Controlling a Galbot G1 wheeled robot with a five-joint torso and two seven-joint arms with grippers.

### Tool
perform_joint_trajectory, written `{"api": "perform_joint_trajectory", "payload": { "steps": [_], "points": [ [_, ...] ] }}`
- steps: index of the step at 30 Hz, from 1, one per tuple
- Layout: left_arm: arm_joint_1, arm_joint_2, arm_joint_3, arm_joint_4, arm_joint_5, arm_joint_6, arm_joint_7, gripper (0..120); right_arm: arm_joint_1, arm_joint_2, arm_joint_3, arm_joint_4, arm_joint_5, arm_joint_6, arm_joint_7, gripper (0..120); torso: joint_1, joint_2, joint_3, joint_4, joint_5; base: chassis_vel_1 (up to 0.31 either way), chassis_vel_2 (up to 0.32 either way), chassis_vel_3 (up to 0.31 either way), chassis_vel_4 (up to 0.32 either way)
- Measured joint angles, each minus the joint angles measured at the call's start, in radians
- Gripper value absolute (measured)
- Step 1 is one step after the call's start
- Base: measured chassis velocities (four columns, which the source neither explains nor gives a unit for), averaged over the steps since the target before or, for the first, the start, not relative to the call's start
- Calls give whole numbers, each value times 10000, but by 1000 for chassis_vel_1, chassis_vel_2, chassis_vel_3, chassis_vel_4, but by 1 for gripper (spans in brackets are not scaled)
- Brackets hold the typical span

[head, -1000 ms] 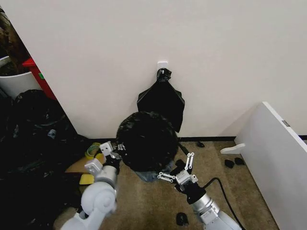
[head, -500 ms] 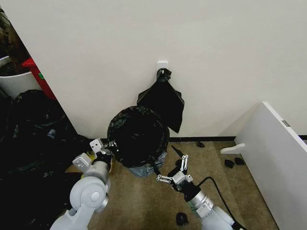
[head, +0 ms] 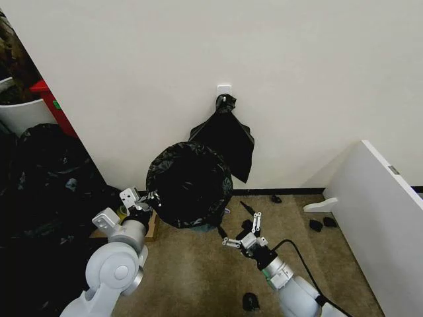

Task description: Place the garbage bag over the trash bin.

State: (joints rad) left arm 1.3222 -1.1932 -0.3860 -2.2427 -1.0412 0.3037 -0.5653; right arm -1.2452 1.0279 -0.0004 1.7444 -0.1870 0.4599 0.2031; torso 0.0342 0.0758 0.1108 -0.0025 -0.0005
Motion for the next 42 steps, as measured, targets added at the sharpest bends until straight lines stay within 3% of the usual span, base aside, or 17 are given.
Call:
{"api": "perform_joint_trajectory", "payload": {
  "steps": [9,17,22,28,33,36,42],
  "points": [
    [-5,36,1,152,114,148,-29,0,-4,-92,465,-108,195,-151,725,100,0,0,0,-1,-3,0,0,0,0],
    [-97,-5,16,294,448,-51,146,0,-358,-198,549,317,614,-910,1790,100,0,0,0,-1,-1,0,0,0,0],
    [-42,127,73,658,1486,-1135,727,0,-643,-224,435,2004,2725,-1997,2893,100,0,0,-1,1,-1,0,0,0,0],
    [48,130,377,883,2431,-1993,1155,0,-711,-253,196,3239,4143,-2169,3013,100,0,0,-1,1,-3,0,0,0,0],
    [97,48,652,865,2882,-2224,1241,0,-735,-320,-16,3444,3615,-2105,2639,100,0,0,-1,0,-1,0,0,0,0],
    [210,-53,925,1046,3983,-2970,1481,0,-786,-283,-281,3462,1691,-3295,3109,100,0,0,-1,-2,0,0,0,0,0],
    [327,-82,1064,1134,4544,-3397,1621,0,-775,-248,-529,3537,1374,-3857,3355,100,0,0,-1,2,0,0,0,0,0]
  ]
}}
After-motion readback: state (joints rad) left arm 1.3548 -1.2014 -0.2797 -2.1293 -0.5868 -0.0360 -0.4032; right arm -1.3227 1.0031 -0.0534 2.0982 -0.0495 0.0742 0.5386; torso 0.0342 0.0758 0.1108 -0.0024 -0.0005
